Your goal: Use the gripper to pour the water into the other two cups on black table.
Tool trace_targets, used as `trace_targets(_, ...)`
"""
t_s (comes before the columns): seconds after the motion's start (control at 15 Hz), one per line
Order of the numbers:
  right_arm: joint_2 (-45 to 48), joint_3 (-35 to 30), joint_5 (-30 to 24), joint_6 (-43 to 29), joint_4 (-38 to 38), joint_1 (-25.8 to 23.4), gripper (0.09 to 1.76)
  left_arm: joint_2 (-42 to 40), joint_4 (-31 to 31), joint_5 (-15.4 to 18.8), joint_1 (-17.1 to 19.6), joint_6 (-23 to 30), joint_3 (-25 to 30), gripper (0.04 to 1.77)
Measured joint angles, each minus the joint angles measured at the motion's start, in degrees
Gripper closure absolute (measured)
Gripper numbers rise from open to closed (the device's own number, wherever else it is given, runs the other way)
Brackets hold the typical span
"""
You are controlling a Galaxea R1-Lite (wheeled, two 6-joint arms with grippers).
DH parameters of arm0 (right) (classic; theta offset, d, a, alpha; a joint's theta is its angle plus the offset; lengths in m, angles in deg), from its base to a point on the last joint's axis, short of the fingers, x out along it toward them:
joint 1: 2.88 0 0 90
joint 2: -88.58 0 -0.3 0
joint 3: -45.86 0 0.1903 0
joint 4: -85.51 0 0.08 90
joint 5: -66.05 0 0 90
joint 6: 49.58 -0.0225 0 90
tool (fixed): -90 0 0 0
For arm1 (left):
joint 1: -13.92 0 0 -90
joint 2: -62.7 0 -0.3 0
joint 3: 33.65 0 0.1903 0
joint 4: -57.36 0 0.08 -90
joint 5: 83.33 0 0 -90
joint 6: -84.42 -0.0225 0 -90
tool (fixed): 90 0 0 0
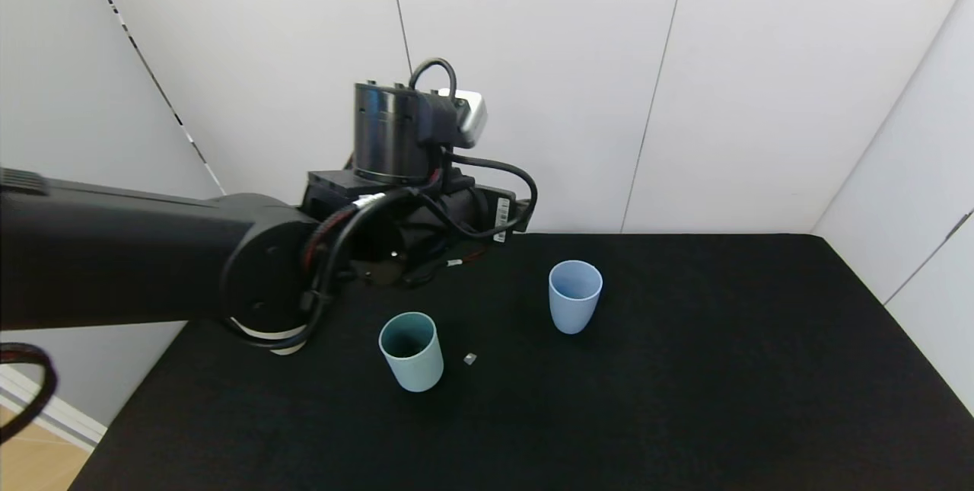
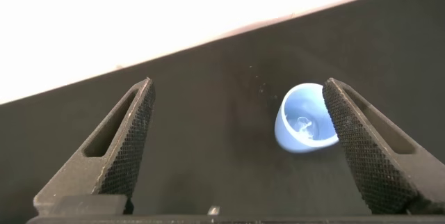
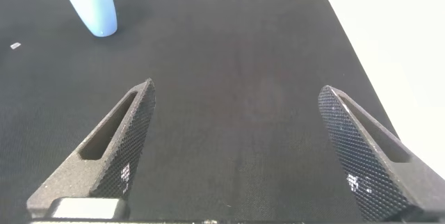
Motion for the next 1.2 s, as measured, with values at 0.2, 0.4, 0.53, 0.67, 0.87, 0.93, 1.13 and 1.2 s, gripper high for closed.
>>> trace_targets(0.2,0.0,0.0,0.02,-0.02,0.02,0.0,0.14,-8.33,1.83,-1.63,0.3,-0.66,5.23,0.1)
trace_targets(0.4,0.0,0.0,0.02,0.0,0.05,-0.04,0.14,-15.54,2.11,-4.64,0.52,-2.46,10.31,0.1)
trace_targets(0.53,0.0,0.0,0.02,0.0,0.02,-0.02,0.14,-19.76,2.29,-5.35,0.8,-3.32,13.91,0.1)
trace_targets(0.67,0.0,0.0,0.0,0.02,0.02,0.0,0.14,-23.47,2.29,-5.55,1.33,-4.29,17.18,0.1)
trace_targets(0.87,0.0,0.0,0.0,0.0,0.02,0.0,0.14,-28.39,3.17,-5.33,2.82,-5.39,21.75,0.09)
trace_targets(0.93,0.0,0.0,0.02,0.0,0.02,0.0,0.14,-29.94,3.75,-4.83,4.02,-5.97,22.99,0.09)
trace_targets(1.13,0.0,0.0,0.0,0.0,0.02,-0.04,0.14,-34.79,4.75,0.27,9.07,-7.13,25.64,0.09)
trace_targets(1.2,0.0,0.0,0.02,-0.02,0.02,-0.02,0.14,-36.41,5.0,2.11,11.11,-7.2,26.49,0.09)
